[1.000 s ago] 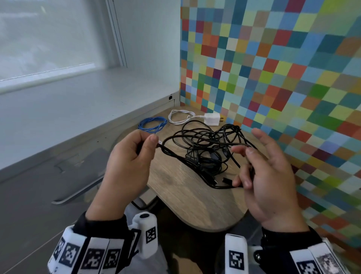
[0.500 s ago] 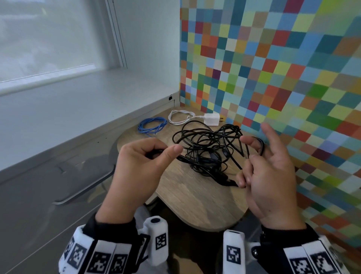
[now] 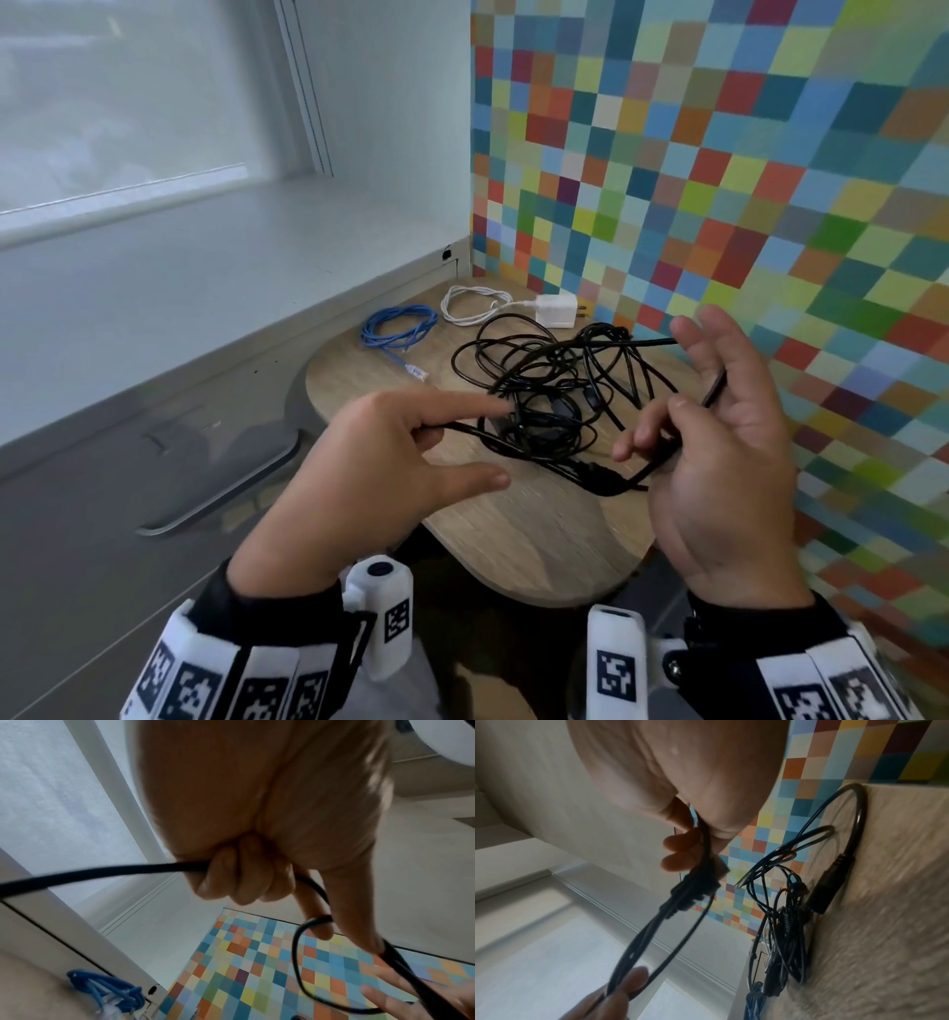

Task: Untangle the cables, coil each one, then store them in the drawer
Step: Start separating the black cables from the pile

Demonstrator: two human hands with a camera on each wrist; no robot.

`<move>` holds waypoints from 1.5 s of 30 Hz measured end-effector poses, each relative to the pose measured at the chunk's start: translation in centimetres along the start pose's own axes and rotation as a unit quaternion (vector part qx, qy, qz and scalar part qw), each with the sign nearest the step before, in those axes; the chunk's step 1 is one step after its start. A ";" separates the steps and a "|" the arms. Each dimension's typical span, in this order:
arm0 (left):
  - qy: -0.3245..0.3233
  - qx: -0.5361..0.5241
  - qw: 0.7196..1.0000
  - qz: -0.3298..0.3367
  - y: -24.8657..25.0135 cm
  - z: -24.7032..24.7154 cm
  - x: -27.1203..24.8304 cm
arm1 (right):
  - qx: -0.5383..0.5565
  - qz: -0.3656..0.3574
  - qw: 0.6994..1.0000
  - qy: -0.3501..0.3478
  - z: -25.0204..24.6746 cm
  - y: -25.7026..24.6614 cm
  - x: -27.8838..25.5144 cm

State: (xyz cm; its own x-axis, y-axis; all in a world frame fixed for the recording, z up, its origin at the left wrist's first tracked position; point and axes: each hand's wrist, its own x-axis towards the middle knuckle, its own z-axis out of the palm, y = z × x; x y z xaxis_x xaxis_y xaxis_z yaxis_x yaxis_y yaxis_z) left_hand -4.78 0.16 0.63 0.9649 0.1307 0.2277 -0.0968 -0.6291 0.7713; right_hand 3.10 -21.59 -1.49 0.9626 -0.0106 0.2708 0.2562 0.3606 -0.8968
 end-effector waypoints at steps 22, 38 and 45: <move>0.089 -0.249 0.961 0.081 -1.5 -0.4 0.3 | 0.020 0.034 0.999 0.030 -0.3 0.1 0.1; 0.129 -0.164 0.975 0.076 -1.2 -1.8 0.0 | -0.154 0.017 0.988 0.012 -1.0 -0.3 0.1; 0.199 -0.098 0.965 0.136 1.2 -0.5 0.2 | -0.496 -0.141 0.855 -0.064 0.1 0.0 -0.8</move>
State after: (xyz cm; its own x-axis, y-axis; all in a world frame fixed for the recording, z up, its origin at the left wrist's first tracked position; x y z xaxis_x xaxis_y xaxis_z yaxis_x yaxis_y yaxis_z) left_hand -4.84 -0.16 1.86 0.7302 0.2899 0.6186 -0.4159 -0.5298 0.7392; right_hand 2.35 -21.45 -1.70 0.8492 0.1580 0.5038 0.4858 -0.6077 -0.6282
